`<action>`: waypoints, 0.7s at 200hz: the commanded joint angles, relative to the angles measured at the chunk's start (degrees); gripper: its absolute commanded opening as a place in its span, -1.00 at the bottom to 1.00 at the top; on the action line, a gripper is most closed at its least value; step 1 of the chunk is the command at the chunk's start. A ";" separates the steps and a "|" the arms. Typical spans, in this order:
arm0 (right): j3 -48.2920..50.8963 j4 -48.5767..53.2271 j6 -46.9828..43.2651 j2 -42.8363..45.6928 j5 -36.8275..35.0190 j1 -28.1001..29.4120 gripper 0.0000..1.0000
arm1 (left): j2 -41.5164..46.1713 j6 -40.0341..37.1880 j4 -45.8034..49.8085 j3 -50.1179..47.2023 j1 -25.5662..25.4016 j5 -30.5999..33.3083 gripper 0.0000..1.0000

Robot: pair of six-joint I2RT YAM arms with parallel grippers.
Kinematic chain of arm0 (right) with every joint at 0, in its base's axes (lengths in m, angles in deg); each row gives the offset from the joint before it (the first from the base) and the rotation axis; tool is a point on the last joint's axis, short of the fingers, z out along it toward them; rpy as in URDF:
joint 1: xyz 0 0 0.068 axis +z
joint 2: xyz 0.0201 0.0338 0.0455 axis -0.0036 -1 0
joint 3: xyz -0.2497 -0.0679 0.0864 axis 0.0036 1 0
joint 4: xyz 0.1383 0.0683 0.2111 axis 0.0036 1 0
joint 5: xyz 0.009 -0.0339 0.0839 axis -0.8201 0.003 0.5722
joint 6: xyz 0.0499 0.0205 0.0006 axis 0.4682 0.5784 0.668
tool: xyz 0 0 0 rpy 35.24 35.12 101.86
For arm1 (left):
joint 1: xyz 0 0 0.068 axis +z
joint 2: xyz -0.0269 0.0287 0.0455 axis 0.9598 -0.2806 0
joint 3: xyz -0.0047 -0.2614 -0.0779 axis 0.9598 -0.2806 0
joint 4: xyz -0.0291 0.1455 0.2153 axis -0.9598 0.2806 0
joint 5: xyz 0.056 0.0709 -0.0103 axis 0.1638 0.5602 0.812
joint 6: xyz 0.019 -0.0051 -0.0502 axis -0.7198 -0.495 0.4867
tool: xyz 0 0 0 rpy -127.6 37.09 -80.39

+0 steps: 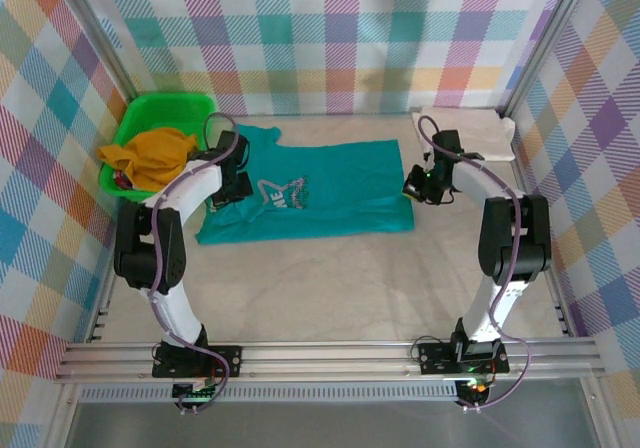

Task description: Fold and stack the t-shirts

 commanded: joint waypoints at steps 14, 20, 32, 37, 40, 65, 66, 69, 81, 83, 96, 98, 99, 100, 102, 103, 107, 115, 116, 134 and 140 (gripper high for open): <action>-2.54 0.32 0.98 -3.04 -1.03 0.21 -0.65 | -2.92 -1.72 0.36 4.12 0.60 4.10 -0.38; -3.30 0.43 0.93 -3.45 -0.87 0.21 -0.69 | -3.27 -1.59 0.78 4.91 0.61 4.61 -0.27; -4.81 0.66 0.80 -3.58 -0.26 0.21 -0.53 | -2.75 -0.95 1.08 5.71 0.58 5.35 -0.12; -5.20 0.64 0.67 -3.25 0.10 0.21 -0.44 | -1.94 -0.28 0.86 5.51 0.55 5.57 -0.06; -5.30 0.51 0.58 -2.92 0.23 0.21 -0.40 | -1.40 0.21 0.57 5.20 0.58 5.67 -0.05; -2.70 -0.76 0.58 3.00 2.19 0.61 -0.35 | 8.25 3.86 -4.38 -2.74 -0.10 3.76 0.02; -2.44 -0.93 0.58 3.22 2.33 0.68 -0.35 | 8.75 4.02 -4.47 -3.13 -0.15 3.58 0.02; -1.60 -1.49 0.58 4.37 2.57 0.90 -0.36 | 10.02 4.55 -5.27 -4.43 -0.26 2.84 0.02; 2.11 -3.77 0.57 8.14 2.88 2.17 -0.42 | 13.93 6.32 -7.73 -9.32 -0.51 -0.50 0.03; 2.71 -4.01 0.58 8.85 3.01 2.39 -0.43 | 14.38 6.58 -7.97 -10.03 -0.54 -0.89 0.03; 6.48 -6.52 0.59 11.36 4.58 3.53 -0.55 | 15.98 7.56 -8.84 -13.49 -0.72 -2.94 0.02; 7.10 -7.07 0.69 11.70 4.88 3.68 -0.56 | 16.08 7.60 -8.98 -13.88 -0.73 -3.14 0.02; 7.47 -7.33 0.72 11.83 5.03 3.75 -0.57 | 16.14 7.61 -9.01 -14.07 -0.77 -3.30 0.01; 7.78 -7.64 0.78 12.02 5.20 3.83 -0.57 | 16.17 7.61 -9.07 -14.24 -0.79 -3.37 0.02; 8.48 -8.27 0.76 12.26 5.45 3.95 -0.57 | 16.26 7.61 -9.19 -14.60 -0.81 -3.54 0.02; 8.82 -8.60 0.80 12.37 5.63 4.02 -0.58 | 16.32 7.57 -9.25 -14.77 -0.86 -3.62 0.01; 10.28 -10.00 0.77 12.83 6.09 4.35 -0.59 | 16.44 7.58 -9.37 -15.40 -0.98 -3.78 0.01; 12.75 -12.15 0.67 13.48 6.13 4.97 -0.62 | 16.67 7.51 -10.01 -16.53 -1.31 -3.64 -0.05; 13.02 -12.34 0.67 13.55 6.06 5.05 -0.61 | 16.70 7.47 -10.10 -16.66 -1.37 -3.59 -0.06; 15.25 -13.61 0.43 12.42 6.40 5.58 -0.76 | 16.22 7.48 -12.03 -18.66 -1.78 -2.87 -0.16; 15.45 -13.77 0.21 11.61 6.50 5.66 -0.84 | 15.45 7.48 -12.56 -18.72 -1.78 -2.84 -0.20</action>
